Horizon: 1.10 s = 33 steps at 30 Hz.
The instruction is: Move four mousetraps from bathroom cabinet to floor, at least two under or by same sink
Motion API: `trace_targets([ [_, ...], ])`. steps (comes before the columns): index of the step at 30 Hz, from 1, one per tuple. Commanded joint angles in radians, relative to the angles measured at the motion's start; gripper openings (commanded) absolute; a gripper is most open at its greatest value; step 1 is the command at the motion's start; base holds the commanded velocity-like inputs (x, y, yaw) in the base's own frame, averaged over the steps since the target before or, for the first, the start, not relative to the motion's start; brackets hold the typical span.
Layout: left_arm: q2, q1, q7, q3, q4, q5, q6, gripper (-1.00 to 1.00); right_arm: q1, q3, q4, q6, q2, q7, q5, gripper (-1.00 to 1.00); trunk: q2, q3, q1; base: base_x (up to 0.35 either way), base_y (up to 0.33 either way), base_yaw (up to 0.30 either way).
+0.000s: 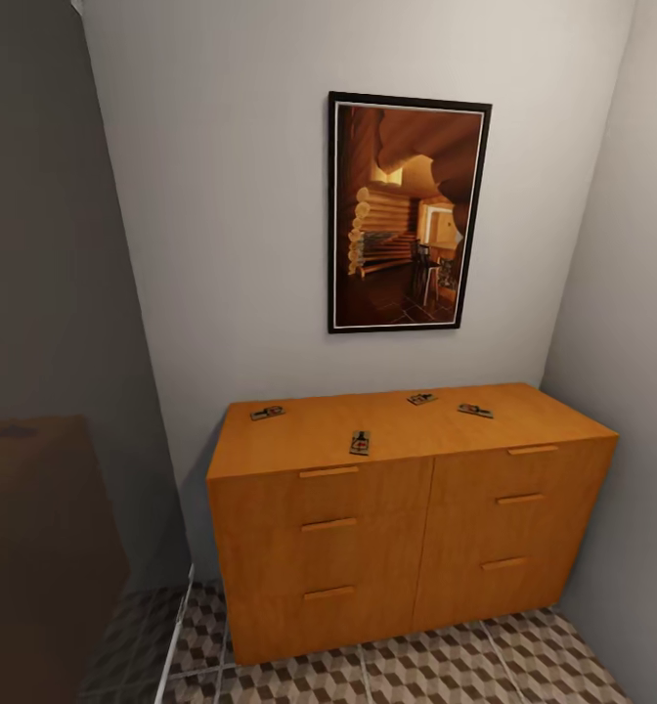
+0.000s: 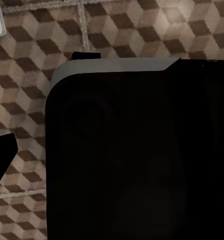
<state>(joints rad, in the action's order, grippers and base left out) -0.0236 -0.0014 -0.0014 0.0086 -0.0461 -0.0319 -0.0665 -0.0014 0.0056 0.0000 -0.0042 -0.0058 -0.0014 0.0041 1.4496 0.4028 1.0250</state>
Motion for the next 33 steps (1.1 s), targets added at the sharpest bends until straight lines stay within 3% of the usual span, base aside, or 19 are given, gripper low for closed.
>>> trace_targets([
  [1, 0.000, 0.000, 0.000, 0.001, 0.000, -0.003, -0.003, 1.00, 0.000, 0.001, 0.000, 0.000, 0.000, 0.000, 0.000, 1.00, 0.000, 0.001, 0.000, 0.000, -0.009, 0.034],
  [11, 0.001, 0.000, 0.000, 0.001, 0.000, -0.003, -0.003, 1.00, 0.000, 0.002, 0.000, 0.000, 0.000, 0.000, 0.003, 1.00, 0.000, 0.001, 0.000, 0.000, -0.149, 0.013],
  [33, 0.001, 0.000, 0.000, 0.001, 0.000, -0.003, -0.003, 1.00, 0.000, 0.003, 0.000, 0.001, 0.000, 0.000, 0.004, 1.00, 0.000, 0.001, 0.000, 0.000, -0.268, 0.001],
])
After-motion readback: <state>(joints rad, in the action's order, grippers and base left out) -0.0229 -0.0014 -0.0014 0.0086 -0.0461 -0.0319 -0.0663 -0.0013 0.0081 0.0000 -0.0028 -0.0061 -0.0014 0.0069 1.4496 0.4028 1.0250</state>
